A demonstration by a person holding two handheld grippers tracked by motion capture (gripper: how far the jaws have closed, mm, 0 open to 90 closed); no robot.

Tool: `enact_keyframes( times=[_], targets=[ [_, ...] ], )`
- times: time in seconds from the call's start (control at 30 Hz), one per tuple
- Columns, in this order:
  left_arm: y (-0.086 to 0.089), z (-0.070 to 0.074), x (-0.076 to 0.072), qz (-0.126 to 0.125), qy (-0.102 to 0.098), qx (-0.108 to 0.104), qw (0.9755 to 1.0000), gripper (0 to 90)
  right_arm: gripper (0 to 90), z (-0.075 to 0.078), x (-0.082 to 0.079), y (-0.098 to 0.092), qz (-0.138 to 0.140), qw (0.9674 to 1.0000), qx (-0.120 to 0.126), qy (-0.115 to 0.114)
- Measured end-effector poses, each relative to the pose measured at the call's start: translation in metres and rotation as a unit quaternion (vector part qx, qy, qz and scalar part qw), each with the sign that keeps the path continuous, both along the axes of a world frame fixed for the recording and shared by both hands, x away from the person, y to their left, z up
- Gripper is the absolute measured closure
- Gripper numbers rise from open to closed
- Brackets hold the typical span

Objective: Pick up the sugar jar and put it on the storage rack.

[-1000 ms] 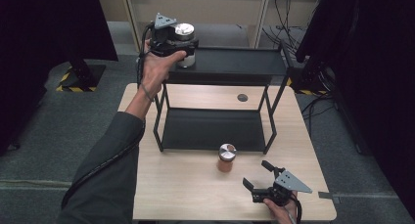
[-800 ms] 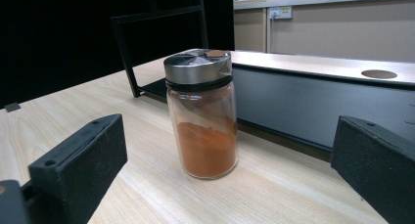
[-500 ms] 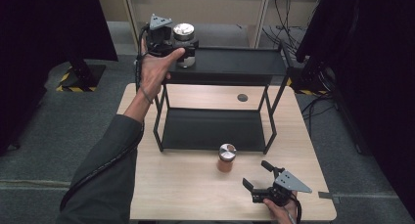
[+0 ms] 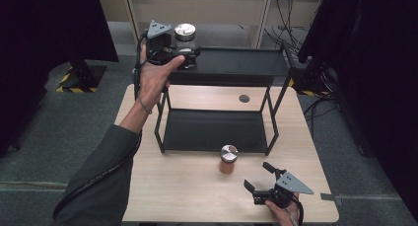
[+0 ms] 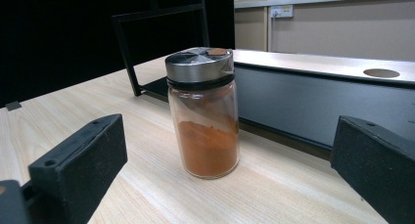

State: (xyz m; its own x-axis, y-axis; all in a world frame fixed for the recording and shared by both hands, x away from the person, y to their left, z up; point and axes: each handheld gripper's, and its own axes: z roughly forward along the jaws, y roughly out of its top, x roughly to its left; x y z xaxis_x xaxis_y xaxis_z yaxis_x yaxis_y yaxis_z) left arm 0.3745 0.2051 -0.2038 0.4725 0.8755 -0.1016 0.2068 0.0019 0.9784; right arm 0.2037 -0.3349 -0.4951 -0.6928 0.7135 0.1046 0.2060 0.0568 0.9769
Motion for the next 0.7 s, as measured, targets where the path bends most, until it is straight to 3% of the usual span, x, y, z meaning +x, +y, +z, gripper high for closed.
enact_keyframes(
  times=[0.7],
  targets=[
    [0.004,-0.025,-0.037,-0.015,-0.02,-0.012,0.9996,0.3,0.6,0.0,0.0,0.0,0.0,1.0,0.0,-0.001]
  ],
)
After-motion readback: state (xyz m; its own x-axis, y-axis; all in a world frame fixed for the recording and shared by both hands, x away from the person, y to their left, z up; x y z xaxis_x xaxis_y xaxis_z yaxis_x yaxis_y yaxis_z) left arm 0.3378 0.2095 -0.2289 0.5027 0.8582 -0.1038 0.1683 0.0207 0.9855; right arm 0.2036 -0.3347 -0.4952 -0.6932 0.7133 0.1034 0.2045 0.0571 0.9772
